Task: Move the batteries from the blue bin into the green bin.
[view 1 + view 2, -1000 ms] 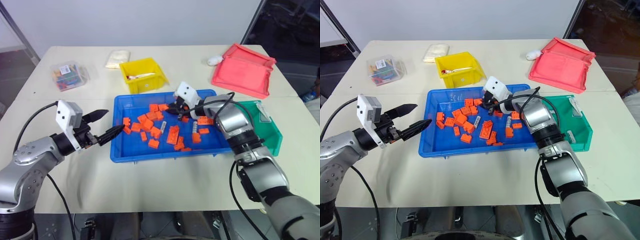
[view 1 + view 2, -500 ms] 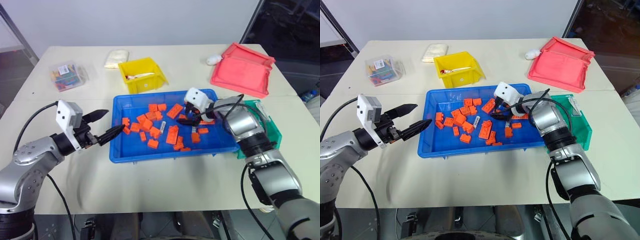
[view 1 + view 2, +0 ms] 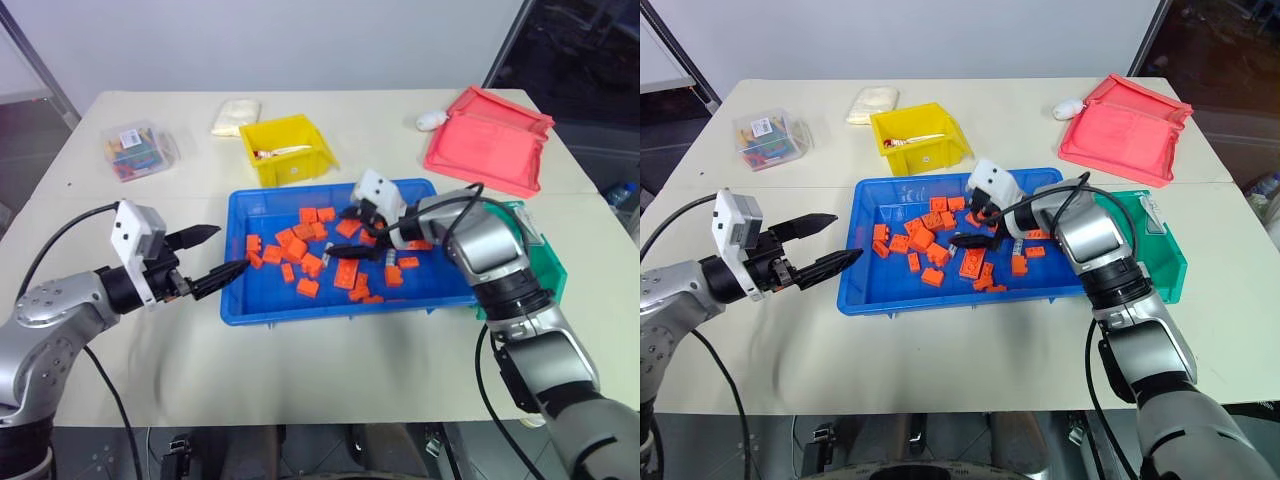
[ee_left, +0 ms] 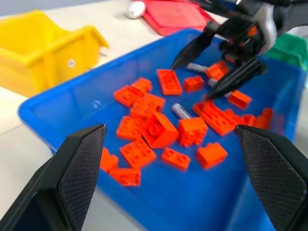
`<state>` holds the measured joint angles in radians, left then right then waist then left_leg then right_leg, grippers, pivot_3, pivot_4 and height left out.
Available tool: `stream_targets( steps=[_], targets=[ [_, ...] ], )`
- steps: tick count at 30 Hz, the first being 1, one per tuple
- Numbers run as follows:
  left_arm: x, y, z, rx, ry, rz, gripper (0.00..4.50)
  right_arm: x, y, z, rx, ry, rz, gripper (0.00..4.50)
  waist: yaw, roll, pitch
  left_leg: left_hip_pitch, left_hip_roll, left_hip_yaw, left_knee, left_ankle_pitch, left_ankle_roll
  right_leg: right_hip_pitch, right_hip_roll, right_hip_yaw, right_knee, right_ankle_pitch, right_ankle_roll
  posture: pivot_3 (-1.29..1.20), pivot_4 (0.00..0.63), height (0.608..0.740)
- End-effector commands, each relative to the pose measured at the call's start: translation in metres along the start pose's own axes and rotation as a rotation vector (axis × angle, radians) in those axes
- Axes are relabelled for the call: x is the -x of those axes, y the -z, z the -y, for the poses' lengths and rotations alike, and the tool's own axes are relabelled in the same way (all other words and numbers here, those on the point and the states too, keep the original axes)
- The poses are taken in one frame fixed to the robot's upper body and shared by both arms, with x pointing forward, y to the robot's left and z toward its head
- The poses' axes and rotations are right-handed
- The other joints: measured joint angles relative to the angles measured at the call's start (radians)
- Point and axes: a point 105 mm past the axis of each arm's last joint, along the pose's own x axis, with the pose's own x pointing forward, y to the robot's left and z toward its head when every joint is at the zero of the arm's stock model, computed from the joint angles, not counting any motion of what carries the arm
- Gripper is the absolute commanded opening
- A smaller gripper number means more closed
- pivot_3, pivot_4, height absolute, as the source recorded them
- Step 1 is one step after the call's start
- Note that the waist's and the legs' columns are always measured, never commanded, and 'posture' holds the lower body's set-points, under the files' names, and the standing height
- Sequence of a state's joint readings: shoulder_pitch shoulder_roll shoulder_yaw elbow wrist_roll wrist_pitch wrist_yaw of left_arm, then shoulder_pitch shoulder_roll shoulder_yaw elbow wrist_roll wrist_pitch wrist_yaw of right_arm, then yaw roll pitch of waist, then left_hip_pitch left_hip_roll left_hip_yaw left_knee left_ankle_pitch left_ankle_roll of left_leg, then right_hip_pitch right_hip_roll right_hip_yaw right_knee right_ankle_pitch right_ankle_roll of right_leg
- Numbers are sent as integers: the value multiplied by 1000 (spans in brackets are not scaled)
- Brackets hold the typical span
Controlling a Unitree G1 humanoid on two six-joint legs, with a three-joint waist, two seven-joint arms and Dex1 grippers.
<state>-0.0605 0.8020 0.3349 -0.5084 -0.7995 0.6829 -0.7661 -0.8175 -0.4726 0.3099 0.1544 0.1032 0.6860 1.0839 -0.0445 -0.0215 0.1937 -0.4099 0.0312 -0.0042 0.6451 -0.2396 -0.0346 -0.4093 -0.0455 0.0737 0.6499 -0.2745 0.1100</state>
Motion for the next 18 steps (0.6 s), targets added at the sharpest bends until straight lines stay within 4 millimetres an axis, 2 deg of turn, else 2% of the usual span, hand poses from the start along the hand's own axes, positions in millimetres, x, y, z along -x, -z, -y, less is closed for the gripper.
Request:
stream_targets(
  steps=[1, 8, 11, 18],
  targets=[
    [4, -13, 11, -57, 50, 4, 4500, 2, -9, -4, 64, -17, 13, 4441, 0, 0, 0, 0, 0, 0, 0, 0, 0, 0, 0, 0, 0, 0, 0, 0, 150, 740],
    [4, -19, 19, -86, 89, -10, 4500, -7, -3, -2, 82, -33, -16, 4441, 0, 0, 0, 0, 0, 0, 0, 0, 0, 0, 0, 0, 0, 0, 0, 0, 150, 740],
    [2, -21, 18, -93, 81, 5, 4500, -17, -1, -1, 73, -36, -22, 4441, 0, 0, 0, 0, 0, 0, 0, 0, 0, 0, 0, 0, 0, 0, 0, 0, 150, 740],
    [-6, -17, 19, -60, 36, 46, 4500, -31, 6, 7, 59, 9, -39, 4441, 0, 0, 0, 0, 0, 0, 0, 0, 0, 0, 0, 0, 0, 0, 0, 0, 150, 740]
  ],
)
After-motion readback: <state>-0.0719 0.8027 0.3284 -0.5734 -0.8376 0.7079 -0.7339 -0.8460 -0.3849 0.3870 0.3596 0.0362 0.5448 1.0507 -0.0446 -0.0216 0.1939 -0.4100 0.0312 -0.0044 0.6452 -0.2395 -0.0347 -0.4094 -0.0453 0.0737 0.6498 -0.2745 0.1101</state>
